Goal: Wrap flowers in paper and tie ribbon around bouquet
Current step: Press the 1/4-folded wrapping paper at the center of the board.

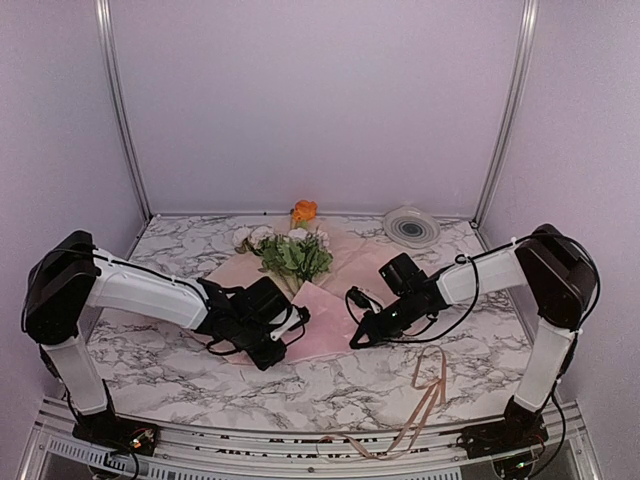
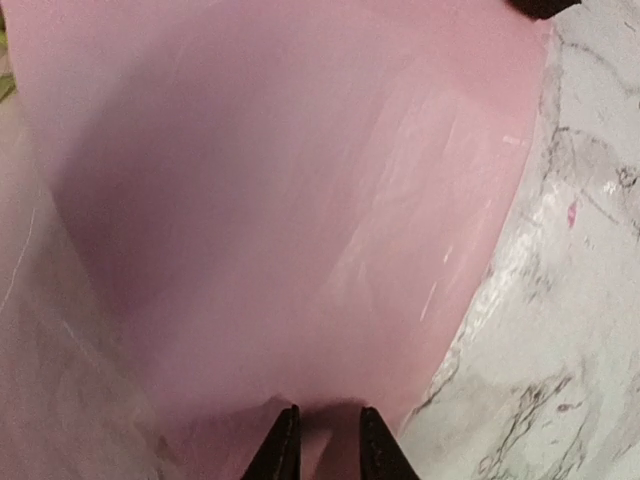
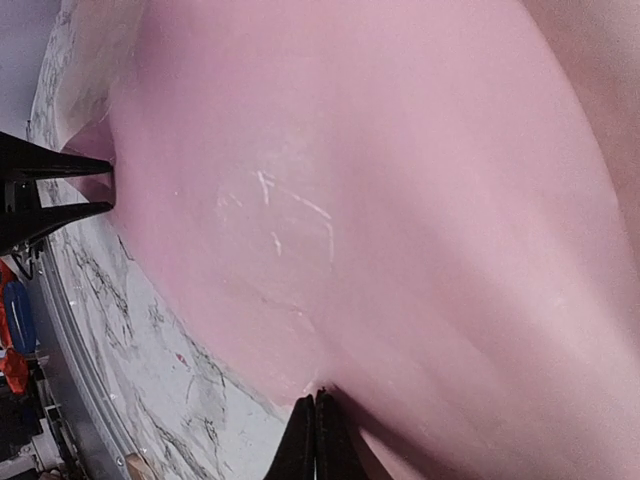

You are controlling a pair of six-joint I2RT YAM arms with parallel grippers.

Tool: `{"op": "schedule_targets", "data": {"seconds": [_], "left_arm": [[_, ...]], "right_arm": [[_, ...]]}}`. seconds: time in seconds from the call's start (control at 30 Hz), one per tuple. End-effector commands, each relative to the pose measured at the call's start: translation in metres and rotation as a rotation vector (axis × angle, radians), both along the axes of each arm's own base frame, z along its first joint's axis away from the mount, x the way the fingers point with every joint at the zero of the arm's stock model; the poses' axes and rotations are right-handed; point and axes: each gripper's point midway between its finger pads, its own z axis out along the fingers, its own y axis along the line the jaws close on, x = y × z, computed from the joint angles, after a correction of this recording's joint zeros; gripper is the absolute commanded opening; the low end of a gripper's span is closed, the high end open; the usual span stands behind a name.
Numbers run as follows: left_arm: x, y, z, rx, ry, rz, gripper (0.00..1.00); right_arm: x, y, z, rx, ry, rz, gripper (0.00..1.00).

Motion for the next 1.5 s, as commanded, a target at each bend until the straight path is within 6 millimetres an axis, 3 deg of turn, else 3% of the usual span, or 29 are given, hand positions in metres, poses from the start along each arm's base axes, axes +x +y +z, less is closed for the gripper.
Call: {"op": "schedule_targets", "data": {"seconds": [0.0, 0.13, 0.33, 0.47, 0.6, 0.7, 0.8, 0.9, 1.13, 1.23, 1.37, 1.47], "left_arm": [[-0.036, 0.065, -0.022, 0.127, 0.148, 0.168, 0.20], [-0.049, 0.103, -0.026, 0.164, 0.201, 0.307, 0.21], [-0.047, 0.134, -0.008, 0.162, 0.195, 0.444, 0.21], [-0.022, 0.107, 0.035, 0.065, 0.108, 0.395, 0.21], [0.018, 0.053, 0.084, -0.038, -0.003, 0.310, 0.22], [0.045, 0.002, 0.083, -0.059, -0.048, 0.221, 0.22], [0.066, -0.047, 0.068, -0.105, -0.055, 0.143, 0.23], [0.073, -0.072, 0.043, -0.090, -0.021, 0.094, 0.25], [0.059, -0.044, -0.001, 0.049, 0.021, 0.080, 0.25], [0.045, -0.033, -0.023, 0.092, 0.084, 0.054, 0.24], [0.035, -0.027, -0.035, 0.101, 0.123, 0.041, 0.24], [0.036, -0.029, -0.033, 0.089, 0.114, 0.026, 0.24]], "right_arm": [[-0.003, -0.018, -0.017, -0.116, -0.001, -0.025, 0.03], [-0.003, -0.020, -0.014, -0.120, -0.011, -0.030, 0.04], [-0.006, -0.019, -0.015, -0.118, -0.008, -0.025, 0.06], [-0.005, -0.020, -0.016, -0.124, -0.011, -0.034, 0.06], [-0.003, -0.019, -0.014, -0.121, -0.017, -0.044, 0.06], [0.001, -0.017, -0.011, -0.121, -0.029, -0.058, 0.07], [0.006, -0.018, -0.010, -0.136, -0.039, -0.085, 0.07], [0.009, -0.020, -0.010, -0.145, -0.038, -0.104, 0.08], [0.016, -0.026, 0.000, -0.174, -0.061, -0.169, 0.08], [0.017, -0.040, -0.003, -0.249, -0.067, -0.201, 0.09], [0.025, -0.088, -0.007, -0.376, -0.070, -0.316, 0.09], [0.030, -0.137, -0.004, -0.436, -0.064, -0.437, 0.09]]}}
